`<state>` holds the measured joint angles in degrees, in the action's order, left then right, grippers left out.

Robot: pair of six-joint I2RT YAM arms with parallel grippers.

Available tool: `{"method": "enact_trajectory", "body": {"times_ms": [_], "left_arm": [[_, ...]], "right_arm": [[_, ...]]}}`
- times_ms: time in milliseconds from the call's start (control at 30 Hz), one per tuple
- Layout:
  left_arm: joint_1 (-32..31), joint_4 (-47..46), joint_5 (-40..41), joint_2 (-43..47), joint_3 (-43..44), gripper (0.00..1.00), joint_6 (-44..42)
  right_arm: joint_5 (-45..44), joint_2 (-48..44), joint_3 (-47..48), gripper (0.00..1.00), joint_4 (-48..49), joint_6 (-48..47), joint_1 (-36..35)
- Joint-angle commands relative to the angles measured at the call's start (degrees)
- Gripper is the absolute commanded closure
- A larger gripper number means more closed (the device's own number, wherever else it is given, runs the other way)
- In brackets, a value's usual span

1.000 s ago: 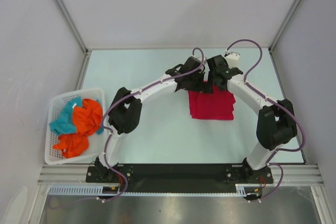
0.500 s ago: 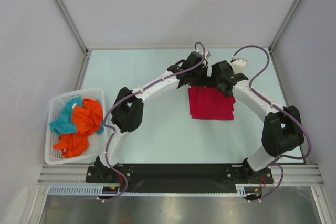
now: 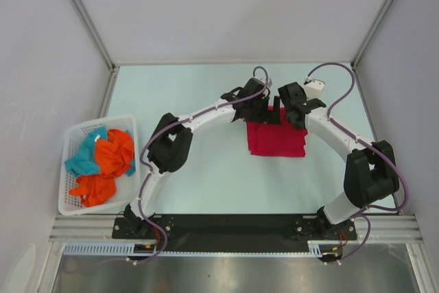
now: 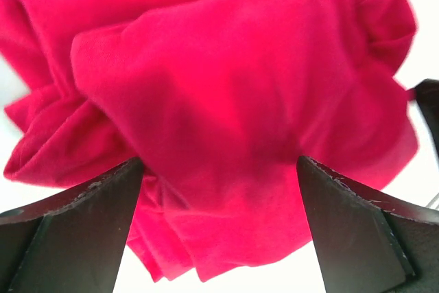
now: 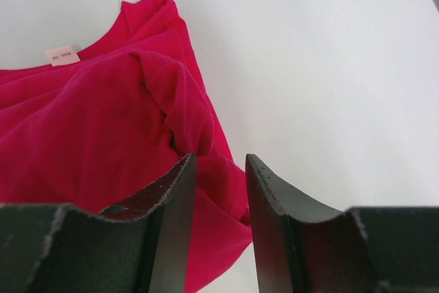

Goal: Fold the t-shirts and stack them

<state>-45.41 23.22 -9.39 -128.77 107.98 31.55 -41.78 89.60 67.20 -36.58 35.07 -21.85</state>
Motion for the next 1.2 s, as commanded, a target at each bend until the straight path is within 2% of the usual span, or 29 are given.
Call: {"method": "enact_trajectory", "body": {"times_ms": [0, 267, 467, 733, 967, 1167], "left_arm": [[0.0, -0.8, 1.8, 4.9, -2.7, 0.01, -0.3], [0.3, 0.0, 4.6, 8.1, -6.9, 0.01, -0.4], [0.6, 0.0, 3.2, 6.1, -5.0, 0.0, -0.1], [0.6, -0.7, 2.1, 4.5, -3.6, 0.0, 0.4], [0.6, -1.2, 2.1, 5.9, -7.2, 0.0, 0.2], [0.6, -2.2, 2.9, 9.1, -10.2, 0.01, -0.3]], "right_arm": [[-1.1, -1.1, 0.2, 0.6, 1.1, 1.4, -0.2], [-0.1, 0.1, -0.4, 0.6, 1.9, 1.6, -0.6], [0.3, 0.9, -0.2, 0.62, 2.3, 1.3, -0.7], [0.6, 0.7, -1.5, 0.7, 2.8, 0.7, 0.0], [5.0, 2.6, -5.5, 0.79, 4.1, 3.2, -0.3], [2.2, 2.1, -3.5, 0.73, 2.7, 3.4, -2.3]]}}
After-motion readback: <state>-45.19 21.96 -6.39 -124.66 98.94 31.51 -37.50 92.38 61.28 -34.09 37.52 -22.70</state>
